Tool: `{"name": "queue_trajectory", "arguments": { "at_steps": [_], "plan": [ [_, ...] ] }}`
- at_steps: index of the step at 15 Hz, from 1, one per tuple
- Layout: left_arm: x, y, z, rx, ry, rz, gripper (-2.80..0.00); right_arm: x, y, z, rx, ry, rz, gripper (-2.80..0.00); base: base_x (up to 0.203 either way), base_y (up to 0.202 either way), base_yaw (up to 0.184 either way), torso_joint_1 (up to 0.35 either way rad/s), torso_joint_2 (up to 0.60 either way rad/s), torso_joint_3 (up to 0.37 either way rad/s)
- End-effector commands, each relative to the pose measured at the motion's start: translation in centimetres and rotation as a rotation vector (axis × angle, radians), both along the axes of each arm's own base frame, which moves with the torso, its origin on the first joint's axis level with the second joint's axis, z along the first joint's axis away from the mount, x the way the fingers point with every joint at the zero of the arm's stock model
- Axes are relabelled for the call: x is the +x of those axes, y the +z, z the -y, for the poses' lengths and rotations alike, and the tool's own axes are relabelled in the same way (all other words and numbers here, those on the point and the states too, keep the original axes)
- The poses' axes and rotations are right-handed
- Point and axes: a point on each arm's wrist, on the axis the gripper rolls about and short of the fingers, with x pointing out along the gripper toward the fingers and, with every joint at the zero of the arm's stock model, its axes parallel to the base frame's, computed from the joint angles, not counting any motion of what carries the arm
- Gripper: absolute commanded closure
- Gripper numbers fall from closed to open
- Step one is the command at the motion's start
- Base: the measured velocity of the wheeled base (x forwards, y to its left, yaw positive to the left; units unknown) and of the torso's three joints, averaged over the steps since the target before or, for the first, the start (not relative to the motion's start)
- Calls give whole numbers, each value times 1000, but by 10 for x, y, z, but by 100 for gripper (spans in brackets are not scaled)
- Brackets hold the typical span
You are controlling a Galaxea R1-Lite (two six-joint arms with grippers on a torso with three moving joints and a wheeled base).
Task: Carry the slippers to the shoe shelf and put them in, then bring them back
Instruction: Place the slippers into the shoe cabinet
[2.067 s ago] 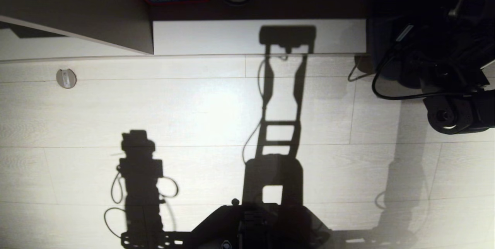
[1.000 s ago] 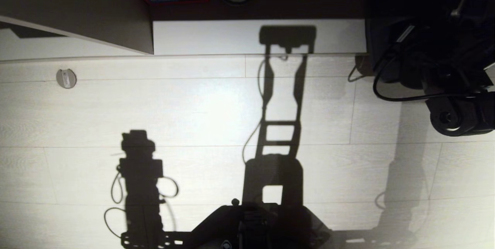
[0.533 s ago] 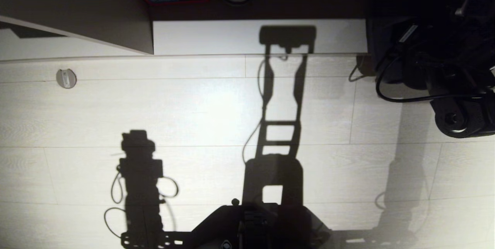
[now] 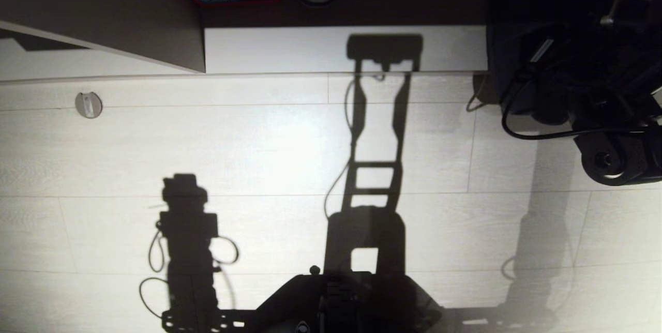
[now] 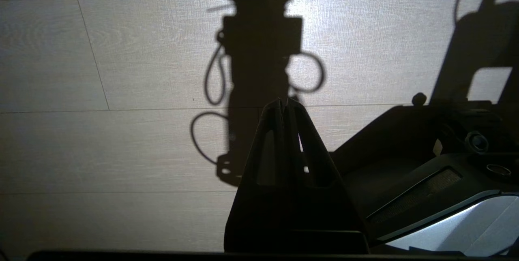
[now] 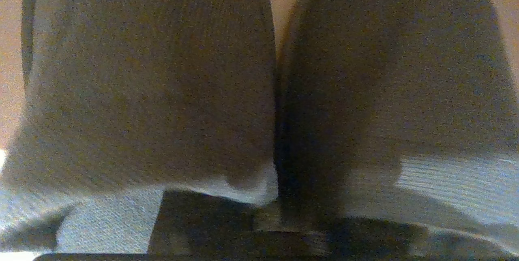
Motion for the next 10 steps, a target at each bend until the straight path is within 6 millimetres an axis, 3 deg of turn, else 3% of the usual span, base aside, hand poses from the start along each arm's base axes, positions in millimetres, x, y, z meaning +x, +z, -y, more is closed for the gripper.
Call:
{"name": "queue_trajectory", "arguments": {
  "at_steps": [1, 10],
  "plan": [
    [0, 0, 0, 0, 0, 0, 0, 1, 0, -1, 2, 2, 7, -280, 0, 0, 0, 0, 0, 0],
    [0, 0, 0, 0, 0, 0, 0, 0, -5, -1, -17, -11, -19, -280, 0, 0, 0, 0, 0, 0]
  ]
}}
